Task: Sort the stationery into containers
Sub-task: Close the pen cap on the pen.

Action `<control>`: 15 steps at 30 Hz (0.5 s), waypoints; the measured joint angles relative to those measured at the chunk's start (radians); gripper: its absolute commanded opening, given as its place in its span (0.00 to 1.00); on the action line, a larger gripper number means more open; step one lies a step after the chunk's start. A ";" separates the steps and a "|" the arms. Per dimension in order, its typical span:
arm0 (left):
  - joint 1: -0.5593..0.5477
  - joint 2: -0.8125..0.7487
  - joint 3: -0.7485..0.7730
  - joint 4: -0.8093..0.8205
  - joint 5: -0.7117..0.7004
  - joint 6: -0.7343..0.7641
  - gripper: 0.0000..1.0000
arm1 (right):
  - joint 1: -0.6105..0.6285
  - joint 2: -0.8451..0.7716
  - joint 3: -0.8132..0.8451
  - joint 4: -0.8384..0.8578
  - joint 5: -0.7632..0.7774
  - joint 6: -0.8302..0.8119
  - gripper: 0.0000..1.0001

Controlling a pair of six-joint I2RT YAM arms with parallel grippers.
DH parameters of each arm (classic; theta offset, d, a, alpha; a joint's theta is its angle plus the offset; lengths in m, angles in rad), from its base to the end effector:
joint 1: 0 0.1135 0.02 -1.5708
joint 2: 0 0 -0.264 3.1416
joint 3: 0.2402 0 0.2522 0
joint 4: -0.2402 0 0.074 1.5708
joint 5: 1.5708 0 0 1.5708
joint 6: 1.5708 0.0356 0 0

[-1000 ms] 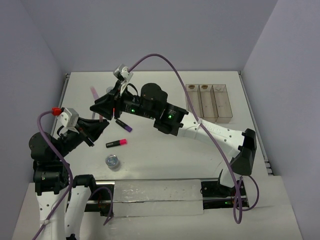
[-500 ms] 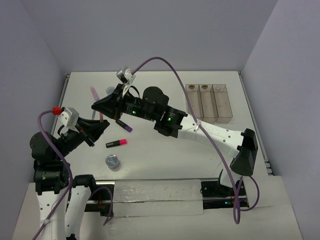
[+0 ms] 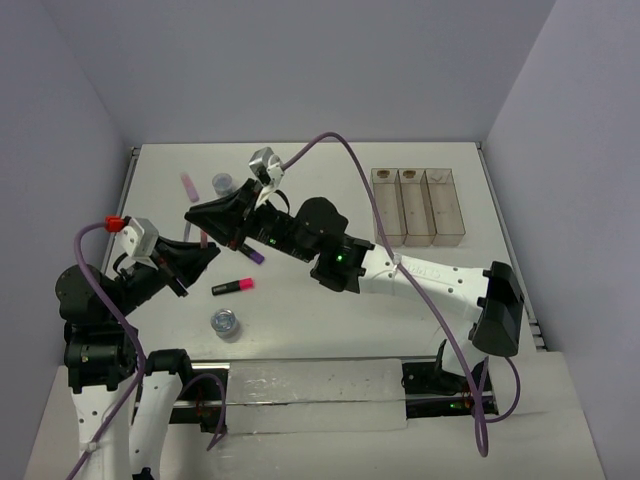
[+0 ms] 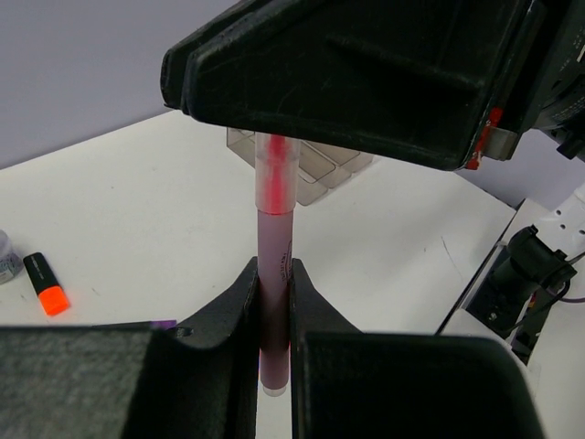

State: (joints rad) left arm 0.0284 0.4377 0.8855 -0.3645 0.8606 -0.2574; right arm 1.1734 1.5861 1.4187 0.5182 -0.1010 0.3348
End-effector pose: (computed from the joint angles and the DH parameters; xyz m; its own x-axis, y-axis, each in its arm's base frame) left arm 0.0733 -0.0249 0.3936 -0.1071 -0.1691 -0.9798 0.7337 0.6516 -0.1927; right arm 0.1431 0.3502 0.4334 -0.1879 0.3971 -0.8983 -0.9447 0.1771 0.2758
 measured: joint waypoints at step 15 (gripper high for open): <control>0.008 0.000 0.003 -0.038 0.010 0.020 0.00 | 0.019 0.000 -0.051 0.077 0.059 0.008 0.17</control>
State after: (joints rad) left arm 0.0359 0.4380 0.8883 -0.4021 0.8703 -0.2369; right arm 1.1927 1.5857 1.3673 0.5955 -0.0420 0.3427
